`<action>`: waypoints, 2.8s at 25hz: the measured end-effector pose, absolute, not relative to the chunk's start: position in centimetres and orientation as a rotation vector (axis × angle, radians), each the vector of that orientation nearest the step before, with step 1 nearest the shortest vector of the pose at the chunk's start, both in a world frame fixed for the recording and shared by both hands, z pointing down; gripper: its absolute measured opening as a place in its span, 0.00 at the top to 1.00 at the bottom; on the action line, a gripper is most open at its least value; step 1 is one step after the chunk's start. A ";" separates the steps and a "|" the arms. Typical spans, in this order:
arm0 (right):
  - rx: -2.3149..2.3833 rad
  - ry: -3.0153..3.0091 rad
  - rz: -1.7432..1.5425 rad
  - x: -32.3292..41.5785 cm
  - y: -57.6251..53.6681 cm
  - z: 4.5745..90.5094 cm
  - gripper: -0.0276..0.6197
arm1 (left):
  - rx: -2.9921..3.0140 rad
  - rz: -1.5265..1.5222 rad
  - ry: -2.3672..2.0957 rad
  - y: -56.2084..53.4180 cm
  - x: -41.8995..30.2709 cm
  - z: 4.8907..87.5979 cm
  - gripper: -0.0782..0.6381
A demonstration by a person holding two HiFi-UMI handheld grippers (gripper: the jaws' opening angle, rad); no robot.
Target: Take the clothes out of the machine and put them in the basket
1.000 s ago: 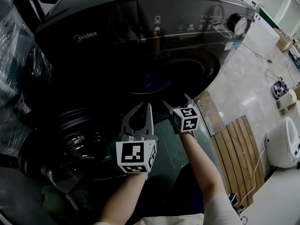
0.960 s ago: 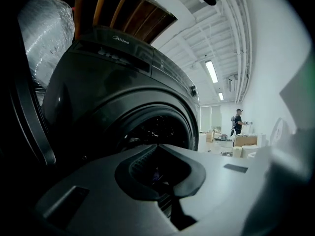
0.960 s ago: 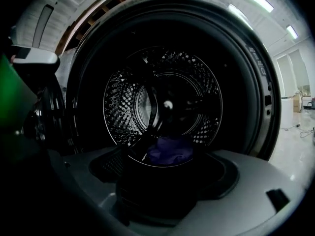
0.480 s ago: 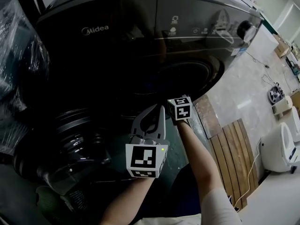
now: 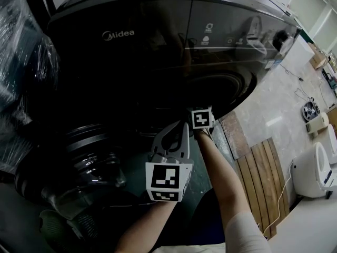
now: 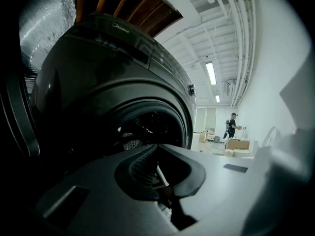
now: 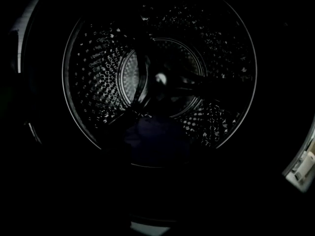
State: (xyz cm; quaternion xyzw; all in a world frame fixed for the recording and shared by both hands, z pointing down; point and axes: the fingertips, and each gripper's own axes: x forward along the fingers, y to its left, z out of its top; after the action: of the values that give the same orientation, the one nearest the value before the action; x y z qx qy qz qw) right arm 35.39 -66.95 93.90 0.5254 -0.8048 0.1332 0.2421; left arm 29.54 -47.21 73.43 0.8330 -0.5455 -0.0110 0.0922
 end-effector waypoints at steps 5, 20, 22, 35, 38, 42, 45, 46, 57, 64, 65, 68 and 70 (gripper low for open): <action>1.435 -2.108 0.350 35.4 -67.3 94.8 0.38 | 2.467 -0.041 -1.615 -47.2 29.6 73.5 0.86; 1.408 -1.833 0.086 37.5 -66.9 96.1 0.90 | 2.437 -0.055 -1.613 -47.1 28.8 73.8 0.86; 1.400 -1.854 0.073 37.3 -66.9 95.9 0.90 | 2.439 -0.063 -1.611 -47.1 28.8 73.8 0.86; 1.390 -2.174 0.181 37.0 -65.6 93.7 0.92 | 2.442 -0.085 -1.585 -46.7 29.1 73.5 0.86; 1.399 -2.262 0.225 37.2 -64.9 92.6 0.92 | 2.451 -0.086 -1.593 -46.7 28.9 73.2 0.86; 1.414 -2.337 0.251 37.2 -63.9 90.9 0.92 | 2.484 -0.086 -1.647 -46.6 28.2 72.1 0.86; 1.403 -2.386 0.238 36.7 -63.1 89.5 0.92 | 2.484 -0.082 -1.661 -46.7 27.7 72.0 0.86; 1.402 -2.405 0.238 36.5 -62.8 89.0 0.92 | 2.485 -0.084 -1.662 -46.7 27.6 71.9 0.86; 1.383 -2.614 0.276 35.2 -58.6 83.0 0.92 | 2.493 -0.050 -1.723 -47.1 25.5 71.4 0.86; 1.368 -2.720 0.279 35.4 -55.9 80.3 0.92 | 2.498 -0.039 -1.736 -47.2 25.1 71.3 0.86; 1.371 -2.737 0.282 35.6 -55.5 79.8 0.92 | 2.500 -0.031 -1.735 -47.2 25.1 71.4 0.86; 1.378 -2.790 0.276 36.2 -54.4 78.0 0.92 | 2.502 -0.009 -1.742 -47.1 25.1 71.6 0.86; 1.384 -2.826 0.263 36.5 -53.5 76.8 0.92 | 2.502 0.002 -1.744 -47.2 25.2 71.8 0.86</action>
State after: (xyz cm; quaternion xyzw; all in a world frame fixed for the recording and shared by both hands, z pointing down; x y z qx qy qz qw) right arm 36.54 -53.50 76.78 0.4382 -0.8949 0.0834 -0.0080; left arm 25.16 -47.16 71.77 0.8195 -0.5713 0.0007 0.0457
